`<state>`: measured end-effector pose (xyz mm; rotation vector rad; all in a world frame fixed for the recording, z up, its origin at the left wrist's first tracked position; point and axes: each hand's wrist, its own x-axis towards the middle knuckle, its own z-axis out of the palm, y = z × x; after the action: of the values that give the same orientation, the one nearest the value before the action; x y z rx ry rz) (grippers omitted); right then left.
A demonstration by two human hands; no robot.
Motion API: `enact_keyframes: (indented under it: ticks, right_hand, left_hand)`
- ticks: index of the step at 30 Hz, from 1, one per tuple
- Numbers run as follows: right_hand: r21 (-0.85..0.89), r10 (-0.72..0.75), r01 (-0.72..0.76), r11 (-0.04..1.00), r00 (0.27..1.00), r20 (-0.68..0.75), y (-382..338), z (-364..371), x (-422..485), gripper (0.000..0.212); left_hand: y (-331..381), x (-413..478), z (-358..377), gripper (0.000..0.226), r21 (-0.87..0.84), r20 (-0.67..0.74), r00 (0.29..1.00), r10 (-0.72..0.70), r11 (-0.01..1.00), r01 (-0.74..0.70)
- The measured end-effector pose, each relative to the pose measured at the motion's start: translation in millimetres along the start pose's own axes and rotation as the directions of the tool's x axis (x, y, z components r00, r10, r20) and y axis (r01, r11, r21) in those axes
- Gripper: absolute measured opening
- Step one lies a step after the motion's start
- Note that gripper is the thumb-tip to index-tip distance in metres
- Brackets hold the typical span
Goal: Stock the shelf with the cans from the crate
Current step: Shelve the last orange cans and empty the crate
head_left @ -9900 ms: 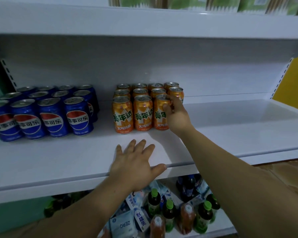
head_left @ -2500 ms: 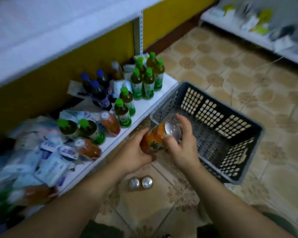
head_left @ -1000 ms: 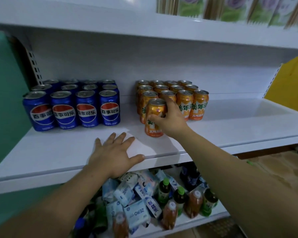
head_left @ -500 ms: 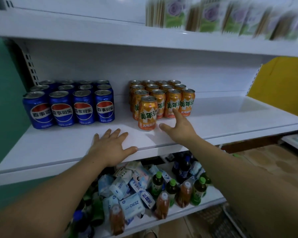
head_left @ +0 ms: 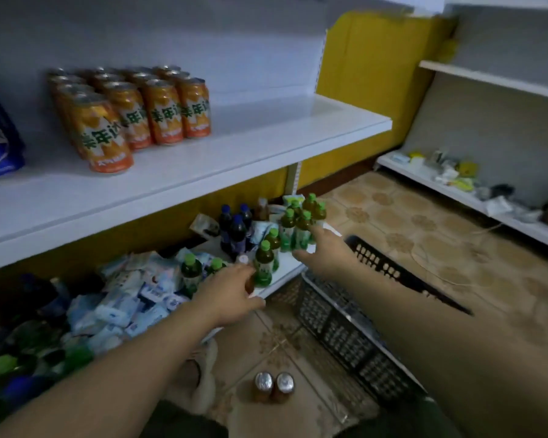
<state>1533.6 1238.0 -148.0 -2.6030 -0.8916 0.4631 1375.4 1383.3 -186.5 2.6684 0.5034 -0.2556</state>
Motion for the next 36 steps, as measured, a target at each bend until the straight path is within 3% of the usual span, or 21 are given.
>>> enact_keyframes:
  ticks: [5,9,12,17,21,26,28,32,36]
  right_hand:
    - [-0.052,0.116,-0.11,0.993,0.984,0.135,59.7,57.4,5.5,0.071]
    - [-0.068,0.21,-0.199,0.978,0.944,0.253,100.8,115.7,23.7,0.077]
    - [-0.087,0.261,-0.246,0.965,0.903,0.341,128.5,166.3,39.9,0.078]
    - [-0.105,0.349,-0.344,0.933,0.794,0.497,169.0,262.6,58.5,0.078]
    - [-0.083,0.267,-0.283,0.956,0.709,0.653,186.4,328.8,62.8,0.071]
    - [-0.13,0.323,-0.338,0.932,0.613,0.721,201.6,404.6,60.1,0.095]
    - [-0.146,0.326,-0.32,0.936,0.633,0.703,204.5,417.3,60.0,0.089]
    - [-0.065,0.259,-0.279,0.958,0.746,0.614,207.7,409.1,56.7,0.068]
    - [0.115,0.26,-0.356,0.928,0.835,0.484,200.1,355.5,44.3,0.072]
  left_hand:
    - [6.4,25.7,88.0,0.066,-0.045,0.193,0.981,0.028,0.999,-0.019]
    - [-9.4,50.1,157.7,0.081,-0.084,0.391,0.919,-0.041,0.993,0.08]
    - [-28.4,73.3,202.2,0.08,-0.097,0.471,0.881,-0.056,0.989,0.115]
    - [-59.8,116.8,269.7,0.082,-0.083,0.569,0.815,-0.109,0.978,0.189]
    - [-77.9,145.3,316.4,0.071,-0.071,0.609,0.782,-0.128,0.974,0.215]
    - [-95.7,163.3,357.6,0.079,-0.068,0.625,0.772,-0.116,0.977,0.201]
    - [-99.3,165.5,368.0,0.085,-0.066,0.646,0.755,-0.114,0.977,0.203]
    - [-95.3,163.2,368.8,0.082,-0.095,0.642,0.761,-0.099,0.974,0.206]
    - [-76.4,160.6,343.6,0.079,-0.136,0.602,0.796,-0.069,0.973,0.188]
